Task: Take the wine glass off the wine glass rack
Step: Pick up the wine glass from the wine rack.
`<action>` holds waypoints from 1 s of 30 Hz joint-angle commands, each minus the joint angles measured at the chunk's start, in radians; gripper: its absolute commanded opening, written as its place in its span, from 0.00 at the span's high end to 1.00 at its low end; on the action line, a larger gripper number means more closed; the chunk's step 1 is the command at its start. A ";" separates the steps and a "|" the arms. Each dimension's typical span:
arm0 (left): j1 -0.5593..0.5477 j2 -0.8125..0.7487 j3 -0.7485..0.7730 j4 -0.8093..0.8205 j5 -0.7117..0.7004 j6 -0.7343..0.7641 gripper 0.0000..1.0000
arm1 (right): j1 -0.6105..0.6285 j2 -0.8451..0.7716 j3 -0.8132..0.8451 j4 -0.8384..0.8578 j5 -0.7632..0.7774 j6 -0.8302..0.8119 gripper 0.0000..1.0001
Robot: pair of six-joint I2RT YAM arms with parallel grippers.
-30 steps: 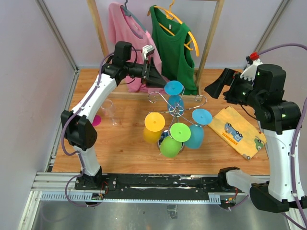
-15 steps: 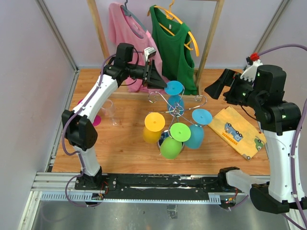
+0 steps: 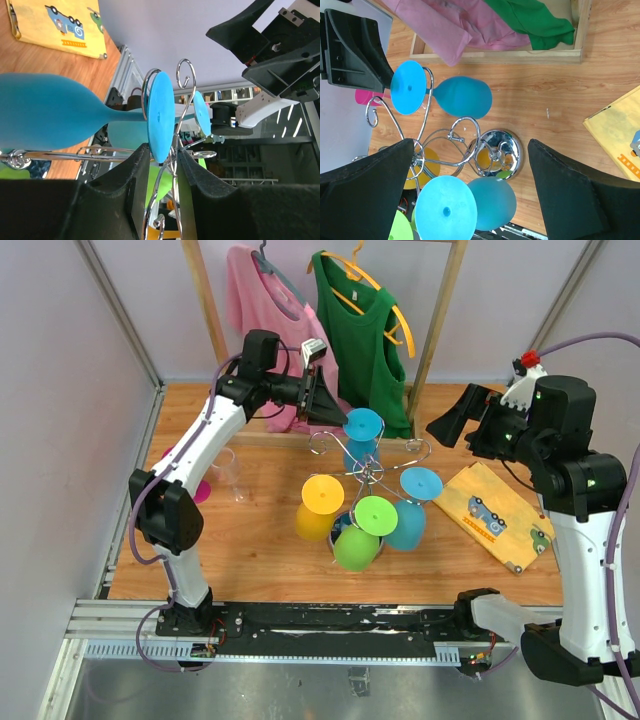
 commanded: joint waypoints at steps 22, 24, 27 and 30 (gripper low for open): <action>-0.028 -0.015 -0.037 0.088 0.076 -0.077 0.99 | -0.019 -0.016 -0.023 0.006 0.023 -0.014 0.01; -0.027 -0.017 -0.039 0.093 0.081 -0.085 1.00 | -0.019 -0.017 -0.025 0.005 0.023 -0.014 0.01; -0.027 -0.026 -0.045 0.109 0.091 -0.112 1.00 | -0.019 -0.018 -0.024 0.005 0.023 -0.013 0.01; -0.027 -0.038 -0.063 0.181 0.106 -0.193 1.00 | -0.019 -0.022 -0.026 0.005 0.023 -0.014 0.01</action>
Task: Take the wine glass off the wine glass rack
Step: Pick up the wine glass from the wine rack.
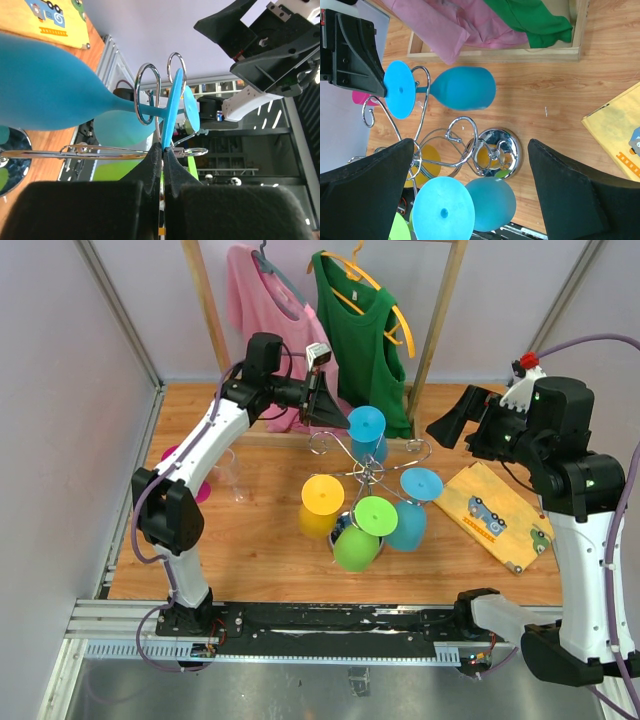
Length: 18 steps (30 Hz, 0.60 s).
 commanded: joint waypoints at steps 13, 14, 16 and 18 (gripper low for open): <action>-0.009 -0.038 -0.012 0.171 0.066 -0.262 1.00 | -0.019 -0.032 -0.018 0.004 0.018 -0.010 0.02; -0.009 -0.035 -0.005 0.171 0.065 -0.264 1.00 | -0.019 -0.031 -0.017 0.005 0.018 -0.010 0.02; -0.009 -0.028 0.008 0.172 0.060 -0.265 1.00 | -0.019 -0.027 -0.014 0.005 0.015 -0.010 0.01; -0.009 -0.021 0.011 0.172 0.056 -0.260 1.00 | -0.019 -0.026 -0.009 0.004 0.014 -0.009 0.01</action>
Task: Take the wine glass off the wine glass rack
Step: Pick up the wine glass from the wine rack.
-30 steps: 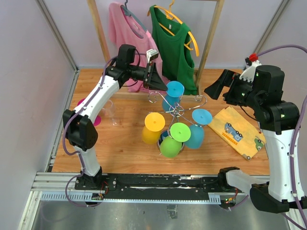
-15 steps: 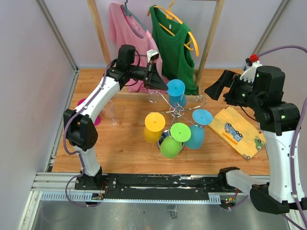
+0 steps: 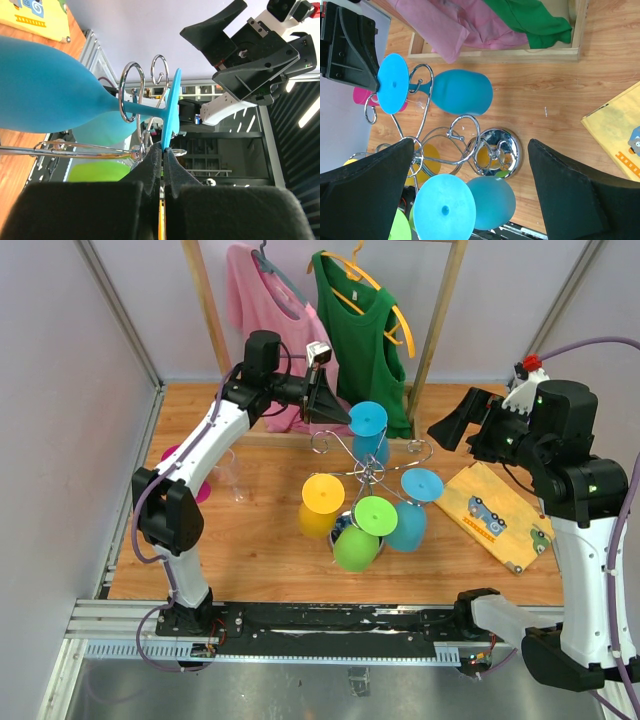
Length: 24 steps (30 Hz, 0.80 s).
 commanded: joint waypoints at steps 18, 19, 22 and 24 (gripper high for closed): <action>-0.009 0.057 0.087 0.049 0.001 0.001 1.00 | -0.019 0.002 0.027 -0.005 0.012 -0.011 0.02; -0.009 0.060 0.088 0.049 0.000 0.000 1.00 | -0.019 0.000 0.025 -0.005 0.013 -0.012 0.01; -0.009 0.070 0.095 0.049 -0.002 0.005 1.00 | -0.019 -0.003 0.024 -0.008 0.015 -0.012 0.02; -0.009 0.076 0.099 0.049 -0.002 0.006 1.00 | -0.020 -0.006 0.020 -0.008 0.017 -0.013 0.02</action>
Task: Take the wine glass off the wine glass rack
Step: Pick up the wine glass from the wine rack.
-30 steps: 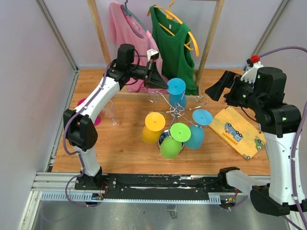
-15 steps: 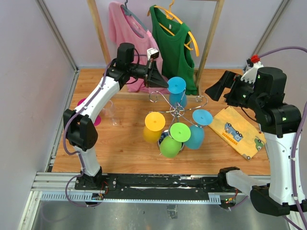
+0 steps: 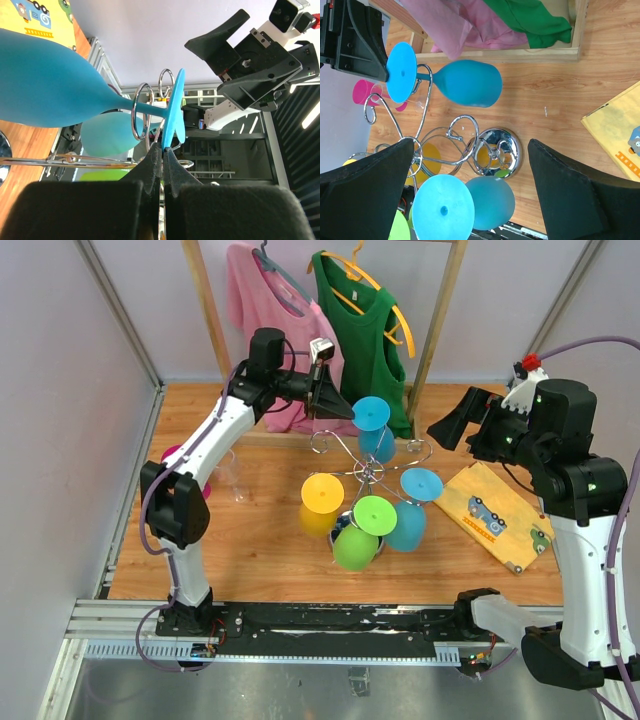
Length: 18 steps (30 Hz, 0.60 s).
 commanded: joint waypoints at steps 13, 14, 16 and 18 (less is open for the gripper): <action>-0.014 0.016 0.047 0.012 0.009 0.023 1.00 | -0.019 -0.022 -0.006 -0.007 0.023 -0.009 0.01; -0.014 0.016 0.046 0.012 0.009 0.024 1.00 | -0.018 -0.020 -0.006 -0.005 0.021 -0.008 0.02; -0.015 0.019 0.048 0.014 0.010 0.023 1.00 | -0.019 -0.018 -0.006 -0.002 0.020 -0.010 0.01; -0.018 0.022 0.050 0.024 0.014 0.022 1.00 | -0.019 -0.019 -0.005 -0.001 0.019 -0.010 0.01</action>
